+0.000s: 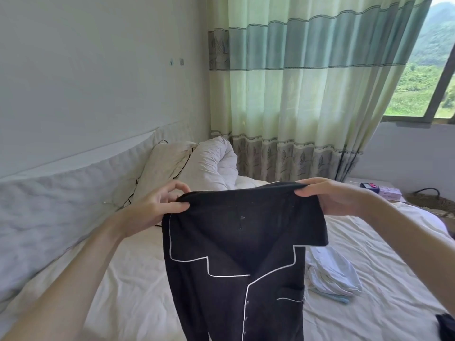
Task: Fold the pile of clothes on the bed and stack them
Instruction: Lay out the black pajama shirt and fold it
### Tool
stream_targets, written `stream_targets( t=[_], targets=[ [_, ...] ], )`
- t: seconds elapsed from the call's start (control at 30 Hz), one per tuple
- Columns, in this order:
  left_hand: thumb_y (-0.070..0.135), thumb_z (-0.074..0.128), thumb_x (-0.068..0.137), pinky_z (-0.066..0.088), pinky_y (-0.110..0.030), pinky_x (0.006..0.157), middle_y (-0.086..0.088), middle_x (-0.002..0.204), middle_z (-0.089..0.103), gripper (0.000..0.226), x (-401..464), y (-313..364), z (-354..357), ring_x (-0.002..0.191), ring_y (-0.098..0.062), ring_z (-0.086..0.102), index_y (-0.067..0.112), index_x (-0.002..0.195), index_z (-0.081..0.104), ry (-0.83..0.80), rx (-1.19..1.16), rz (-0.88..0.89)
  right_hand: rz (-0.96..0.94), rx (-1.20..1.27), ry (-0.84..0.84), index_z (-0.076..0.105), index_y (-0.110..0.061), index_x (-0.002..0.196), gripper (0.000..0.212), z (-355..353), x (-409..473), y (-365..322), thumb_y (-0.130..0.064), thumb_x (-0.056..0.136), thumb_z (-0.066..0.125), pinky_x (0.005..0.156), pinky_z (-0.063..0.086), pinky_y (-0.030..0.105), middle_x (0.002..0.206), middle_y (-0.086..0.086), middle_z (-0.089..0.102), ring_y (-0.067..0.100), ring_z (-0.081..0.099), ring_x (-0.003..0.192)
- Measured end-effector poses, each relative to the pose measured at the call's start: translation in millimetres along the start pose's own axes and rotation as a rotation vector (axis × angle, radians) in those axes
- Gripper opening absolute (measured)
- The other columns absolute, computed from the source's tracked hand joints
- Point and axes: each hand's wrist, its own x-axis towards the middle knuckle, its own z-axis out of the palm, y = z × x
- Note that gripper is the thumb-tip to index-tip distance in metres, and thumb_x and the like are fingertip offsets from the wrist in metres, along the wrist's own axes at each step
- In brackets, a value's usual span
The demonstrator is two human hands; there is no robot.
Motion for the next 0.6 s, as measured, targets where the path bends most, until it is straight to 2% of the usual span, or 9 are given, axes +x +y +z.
stream_targets(
  t=[0.07, 0.13, 0.2, 0.27, 0.37, 0.5, 0.53, 0.6],
  targets=[
    [0.023, 0.062, 0.09, 0.043, -0.022, 0.066, 0.004, 0.084, 0.068, 0.005, -0.3, 1.1, 7.0, 0.071, -0.009, 0.061, 0.027, 0.09, 0.059, 0.132, 0.16, 0.062, -0.001, 0.043, -0.009, 0.068, -0.003, 0.111, 0.033, 2.6, -0.2, 7.9, -0.011, 0.081, 0.056, 0.08, 0.057, 0.037, 0.109, 0.017, 0.068, 0.026, 0.068, 0.093],
    [0.021, 0.053, 0.095, 0.041, -0.016, 0.058, 0.008, 0.071, 0.064, 0.02, 4.3, 1.2, 13.1, 0.063, -0.005, 0.055, 0.028, 0.08, 0.063, 0.342, 0.308, 0.14, -0.008, 0.04, 0.019, 0.067, -0.002, 0.111, 0.034, 9.3, 1.1, 12.1, -0.017, 0.08, 0.059, 0.074, 0.057, 0.032, 0.105, 0.015, 0.07, 0.023, 0.07, 0.089],
    [0.02, 0.048, 0.096, 0.039, -0.023, 0.063, 0.003, 0.07, 0.058, 0.021, 10.3, 1.5, 16.2, 0.068, -0.01, 0.05, 0.021, 0.08, 0.062, 0.517, 0.301, 0.19, -0.027, 0.014, 0.056, 0.07, -0.005, 0.104, 0.033, 18.4, 3.7, 13.6, -0.024, 0.078, 0.062, 0.07, 0.056, 0.028, 0.101, 0.012, 0.072, 0.02, 0.071, 0.087],
    [0.019, 0.047, 0.095, 0.036, -0.03, 0.072, -0.001, 0.076, 0.054, 0.02, 14.9, 3.1, 18.1, 0.076, -0.012, 0.049, 0.013, 0.081, 0.059, 0.613, 0.179, 0.207, -0.066, 0.027, 0.069, 0.073, -0.009, 0.1, 0.032, 27.3, 6.4, 14.3, -0.029, 0.077, 0.065, 0.071, 0.056, 0.027, 0.103, 0.011, 0.072, 0.019, 0.07, 0.089],
    [0.021, 0.046, 0.093, 0.034, -0.033, 0.076, -0.004, 0.083, 0.051, 0.021, 17.1, 7.3, 17.4, 0.083, -0.015, 0.047, 0.003, 0.09, 0.056, 0.627, 0.005, 0.166, -0.113, 0.088, 0.014, 0.073, -0.015, 0.105, 0.033, 35.8, 6.5, 12.7, -0.036, 0.081, 0.067, 0.075, 0.055, 0.027, 0.106, 0.007, 0.072, 0.018, 0.069, 0.095],
    [0.021, 0.05, 0.094, 0.04, -0.024, 0.068, 0.004, 0.072, 0.057, 0.02, 11.6, 11.4, 11.8, 0.068, -0.005, 0.053, 0.014, 0.08, 0.062, 0.544, 0.106, 0.166, -0.098, 0.129, -0.138, 0.071, -0.024, 0.111, 0.045, 35.1, 0.7, 9.9, -0.052, 0.076, 0.069, 0.083, 0.053, 0.027, 0.118, 0.002, 0.067, 0.016, 0.064, 0.109],
    [0.02, 0.05, 0.095, 0.041, -0.021, 0.065, 0.004, 0.071, 0.058, 0.02, 10.0, 11.9, 10.2, 0.065, -0.003, 0.054, 0.012, 0.081, 0.062, 0.531, 0.139, 0.166, -0.093, 0.139, -0.173, 0.072, -0.023, 0.11, 0.046, 34.5, -0.3, 9.4, -0.053, 0.075, 0.07, 0.083, 0.053, 0.027, 0.118, 0.002, 0.067, 0.017, 0.064, 0.108],
    [0.019, 0.051, 0.095, 0.044, -0.013, 0.06, 0.007, 0.068, 0.062, 0.02, 7.9, 13.7, 7.8, 0.061, 0.0, 0.056, 0.009, 0.082, 0.063, 0.511, 0.171, 0.167, -0.093, 0.192, -0.203, 0.073, -0.017, 0.099, 0.046, 34.0, -0.7, 7.7, -0.05, 0.067, 0.077, 0.077, 0.054, 0.03, 0.105, 0.007, 0.07, 0.02, 0.067, 0.092]
  ],
)
